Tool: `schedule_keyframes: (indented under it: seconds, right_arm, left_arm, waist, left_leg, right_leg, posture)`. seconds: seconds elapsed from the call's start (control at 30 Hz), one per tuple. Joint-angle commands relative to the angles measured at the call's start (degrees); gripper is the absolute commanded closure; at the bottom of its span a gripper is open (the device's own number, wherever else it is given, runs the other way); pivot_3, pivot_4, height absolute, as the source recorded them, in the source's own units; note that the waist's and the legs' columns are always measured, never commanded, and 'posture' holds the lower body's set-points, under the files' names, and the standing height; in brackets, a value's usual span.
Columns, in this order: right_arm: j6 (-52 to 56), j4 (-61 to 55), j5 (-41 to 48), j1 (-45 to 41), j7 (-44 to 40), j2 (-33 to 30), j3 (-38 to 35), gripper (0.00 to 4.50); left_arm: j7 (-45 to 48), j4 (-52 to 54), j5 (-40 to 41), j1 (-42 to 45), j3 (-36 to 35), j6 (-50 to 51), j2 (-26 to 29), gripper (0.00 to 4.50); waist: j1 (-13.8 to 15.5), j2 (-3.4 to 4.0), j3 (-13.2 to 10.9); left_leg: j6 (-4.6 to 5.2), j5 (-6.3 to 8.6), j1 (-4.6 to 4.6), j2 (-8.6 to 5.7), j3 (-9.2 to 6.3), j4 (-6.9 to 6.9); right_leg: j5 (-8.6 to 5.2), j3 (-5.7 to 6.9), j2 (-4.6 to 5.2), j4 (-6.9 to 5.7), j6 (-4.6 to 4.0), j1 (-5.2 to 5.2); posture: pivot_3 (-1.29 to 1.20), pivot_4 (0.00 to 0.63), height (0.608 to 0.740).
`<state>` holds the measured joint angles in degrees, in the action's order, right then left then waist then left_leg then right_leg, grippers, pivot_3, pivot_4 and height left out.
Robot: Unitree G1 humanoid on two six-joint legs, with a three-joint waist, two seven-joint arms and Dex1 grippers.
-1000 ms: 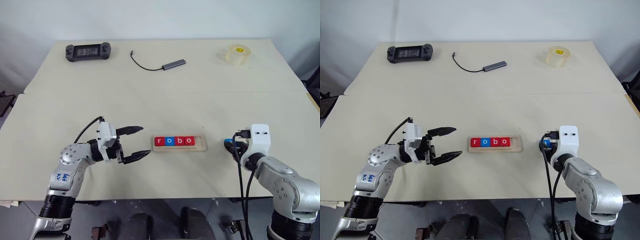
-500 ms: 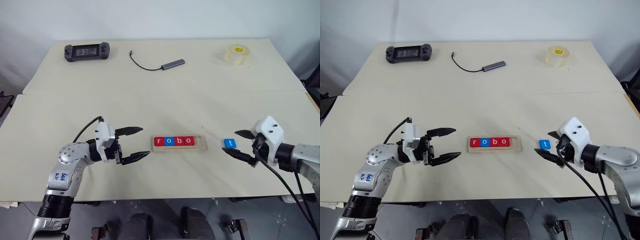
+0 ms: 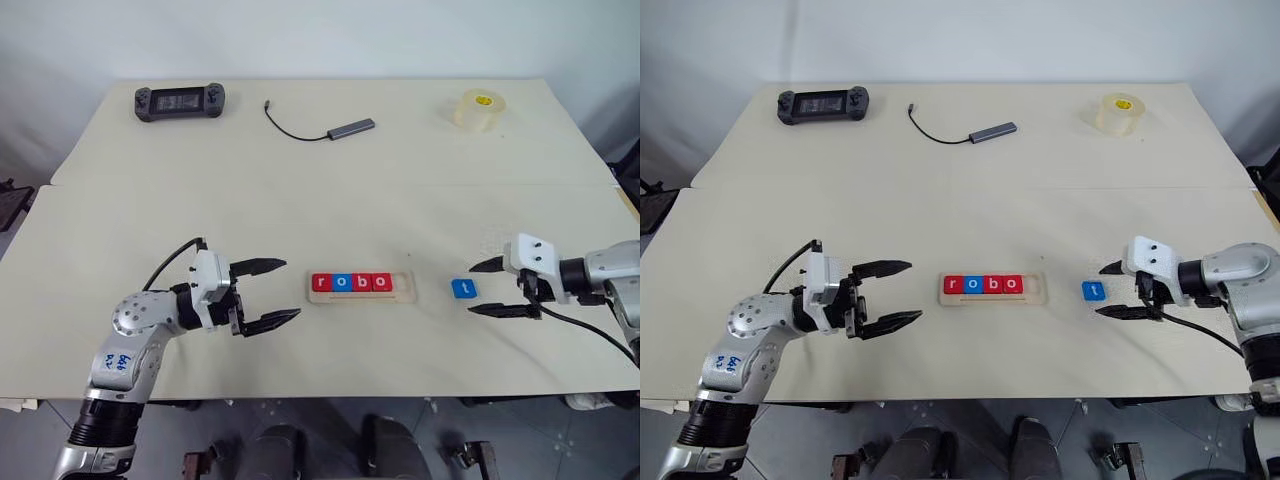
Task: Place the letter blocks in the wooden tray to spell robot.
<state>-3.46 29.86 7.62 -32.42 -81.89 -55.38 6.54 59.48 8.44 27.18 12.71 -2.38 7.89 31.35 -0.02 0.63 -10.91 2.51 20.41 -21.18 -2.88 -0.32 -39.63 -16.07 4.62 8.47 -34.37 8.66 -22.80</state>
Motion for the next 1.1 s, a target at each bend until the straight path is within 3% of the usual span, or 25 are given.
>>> schedule_keyframes:
  seconds: [0.03, 0.13, 0.3, 0.5, 0.73, 1.1]
  right_arm:
    - [-2.85, 3.75, -1.06, -2.66, -0.81, 1.57, 0.03, 0.52]
    - [-4.51, 5.85, -1.4, -4.31, -0.19, 3.23, -0.39, 1.23]
    - [-4.45, 5.92, -1.61, -4.96, -1.42, 3.64, -0.06, 3.03]
    - [1.05, 0.06, 0.48, -7.95, -4.51, 3.81, -0.3, 3.04]
    - [16.31, -13.35, 1.61, -10.36, -4.1, 8.46, 3.87, 3.04]
    - [12.45, -10.33, -3.06, -10.29, -0.98, 12.13, 7.67, 3.04]
  left_arm:
    - [-0.8, 2.28, 0.71, -0.76, -1.58, -0.15, 0.59, 0.0]
    - [-1.17, 2.75, 0.8, -1.41, -1.77, -0.17, 0.76, 0.0]
    - [-1.58, 2.71, 0.63, -1.54, -1.86, -0.27, 0.67, 0.0]
    - [-1.74, 2.48, 0.44, -1.47, -1.99, -0.45, 0.69, 0.0]
    - [-2.35, 3.59, 0.51, -2.44, -2.0, -0.22, 0.78, 0.0]
    - [-4.03, 6.11, 0.79, -4.39, -2.3, 0.34, 0.82, 0.0]
  waist:
    - [-0.05, 0.01, 0.0]
    - [-0.08, 0.01, 0.0]
    - [-0.02, 0.02, 0.0]
    - [-0.04, 0.06, -0.03]
    - [-0.11, 0.09, -0.02]
    - [0.57, 0.09, -0.02]
  left_leg:
    - [-0.01, 0.0, 0.01, 0.0, 0.0, 0.0]
    - [-0.02, 0.0, 0.01, 0.01, 0.0, -0.02]
    - [-0.06, 0.02, 0.01, 0.02, -0.01, -0.06]
    - [-0.07, 0.02, 0.0, 0.01, -0.08, -0.1]
    - [-0.17, 0.08, 0.01, 0.15, -0.11, -0.1]
    - [-0.16, 0.09, -0.09, -0.03, -0.39, -0.23]
  right_leg:
    - [0.0, 0.0, 0.0, -0.01, 0.0, 0.0]
    - [0.0, 0.0, -0.01, -0.02, 0.0, 0.0]
    - [0.0, 0.0, -0.01, -0.02, 0.0, 0.01]
    - [0.0, 0.05, 0.0, -0.02, -0.01, 0.06]
    - [-0.02, 0.1, -0.11, -0.02, -0.05, 0.04]
    - [-0.02, 0.31, 0.0, -0.03, -0.05, 0.13]
  posture:
    - [0.0, 0.15, 0.74]
    - [0.0, 0.15, 0.74]
    - [0.0, 0.15, 0.74]
    - [0.0, 0.15, 0.74]
    - [0.0, 0.15, 0.74]
    - [0.0, 0.15, 0.74]
